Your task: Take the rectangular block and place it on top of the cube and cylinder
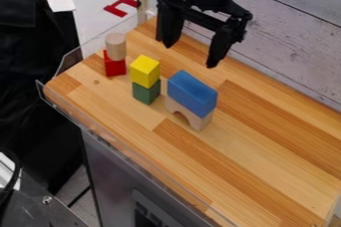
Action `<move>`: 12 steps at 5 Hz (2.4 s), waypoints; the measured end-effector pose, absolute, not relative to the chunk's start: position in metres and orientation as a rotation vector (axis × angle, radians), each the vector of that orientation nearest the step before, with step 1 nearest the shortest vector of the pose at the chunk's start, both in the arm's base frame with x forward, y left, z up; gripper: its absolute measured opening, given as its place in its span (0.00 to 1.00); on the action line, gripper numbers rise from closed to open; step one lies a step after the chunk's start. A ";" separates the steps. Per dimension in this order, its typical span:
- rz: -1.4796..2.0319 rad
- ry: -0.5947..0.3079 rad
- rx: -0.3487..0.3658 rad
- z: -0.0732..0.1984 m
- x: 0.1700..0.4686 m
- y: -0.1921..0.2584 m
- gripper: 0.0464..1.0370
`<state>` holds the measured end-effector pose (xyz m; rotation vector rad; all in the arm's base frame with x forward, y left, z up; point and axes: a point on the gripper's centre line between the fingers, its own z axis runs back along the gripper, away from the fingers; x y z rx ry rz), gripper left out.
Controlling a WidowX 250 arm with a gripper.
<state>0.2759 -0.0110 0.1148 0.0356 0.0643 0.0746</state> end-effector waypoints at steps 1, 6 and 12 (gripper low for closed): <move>0.087 0.099 0.038 0.106 0.273 -0.011 0.96; 0.923 0.020 -0.030 0.090 0.282 -0.010 0.96; 1.402 0.074 0.016 0.065 0.273 -0.010 0.96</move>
